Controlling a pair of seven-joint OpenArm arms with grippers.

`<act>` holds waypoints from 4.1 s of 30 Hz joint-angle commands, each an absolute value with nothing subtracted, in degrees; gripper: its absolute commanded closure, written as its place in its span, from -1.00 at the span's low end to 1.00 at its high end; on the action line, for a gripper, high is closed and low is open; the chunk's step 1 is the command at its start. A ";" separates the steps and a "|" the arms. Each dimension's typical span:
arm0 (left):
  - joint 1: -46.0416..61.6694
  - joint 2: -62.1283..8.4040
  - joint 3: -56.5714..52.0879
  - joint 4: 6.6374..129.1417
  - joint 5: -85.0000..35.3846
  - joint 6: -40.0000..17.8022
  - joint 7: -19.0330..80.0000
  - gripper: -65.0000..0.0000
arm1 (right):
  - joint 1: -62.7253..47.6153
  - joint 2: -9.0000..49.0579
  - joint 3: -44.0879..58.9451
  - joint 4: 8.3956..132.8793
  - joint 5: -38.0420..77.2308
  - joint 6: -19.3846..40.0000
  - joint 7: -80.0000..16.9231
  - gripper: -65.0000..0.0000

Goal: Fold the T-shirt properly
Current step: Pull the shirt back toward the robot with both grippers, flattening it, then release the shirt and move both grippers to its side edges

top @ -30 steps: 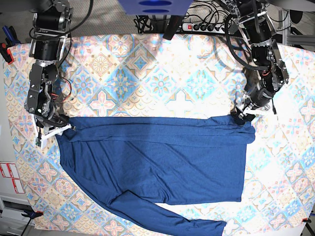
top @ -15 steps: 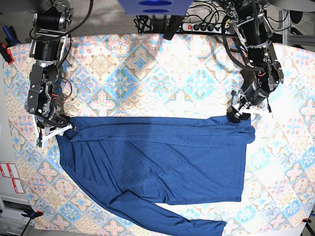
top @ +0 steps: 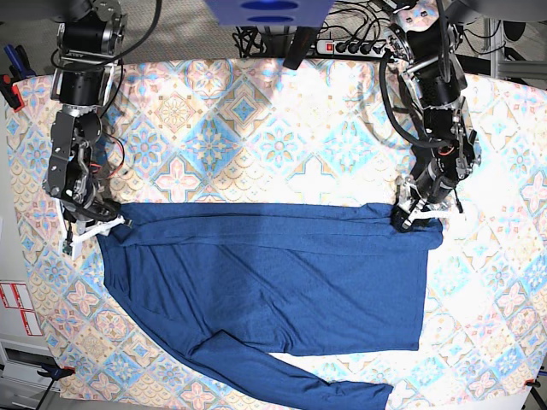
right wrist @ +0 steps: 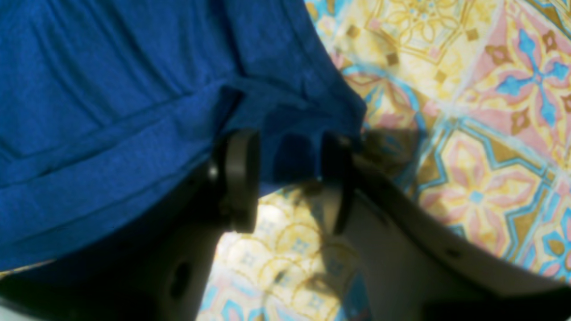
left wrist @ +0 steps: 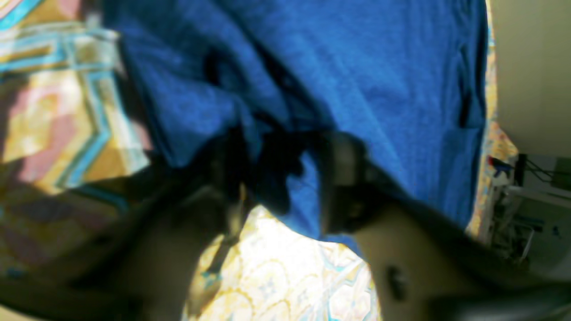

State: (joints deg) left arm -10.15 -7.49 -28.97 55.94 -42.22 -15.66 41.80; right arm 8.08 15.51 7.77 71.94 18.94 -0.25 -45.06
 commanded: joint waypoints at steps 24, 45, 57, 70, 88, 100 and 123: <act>-11.65 -8.13 -28.97 56.75 -43.03 -16.31 41.54 1.00 | 16.66 13.76 21.93 52.70 30.64 -0.13 -46.73 0.09; -4.88 -9.98 -29.14 69.05 -43.47 -16.31 45.05 1.00 | 17.27 14.02 25.10 51.74 30.99 -0.04 -47.16 0.99; 9.27 -10.15 -29.23 83.38 -43.56 -16.31 45.23 1.00 | 0.57 14.02 27.12 71.16 41.63 -0.04 -54.02 0.99; 27.74 -10.07 -32.22 96.66 -45.05 -16.66 45.23 1.00 | -16.22 14.02 27.12 85.76 43.21 -0.04 -55.25 0.99; 32.84 -9.98 -32.31 96.31 -45.93 -16.66 45.23 1.00 | -22.73 13.85 29.93 87.34 43.03 -0.04 -55.69 0.95; 37.32 -9.89 -32.13 96.40 -46.20 -16.48 45.23 0.41 | -22.81 13.76 32.22 87.87 42.95 -0.13 -59.91 0.47; 36.44 -10.07 -37.49 96.84 -52.44 -16.57 45.23 -0.10 | -22.81 12.35 43.47 88.22 42.95 -0.13 -66.33 0.36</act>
State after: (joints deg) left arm 36.27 -9.45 -37.12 95.81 -51.46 -16.14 46.06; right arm -22.72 11.60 43.05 87.13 42.46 -0.27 -66.54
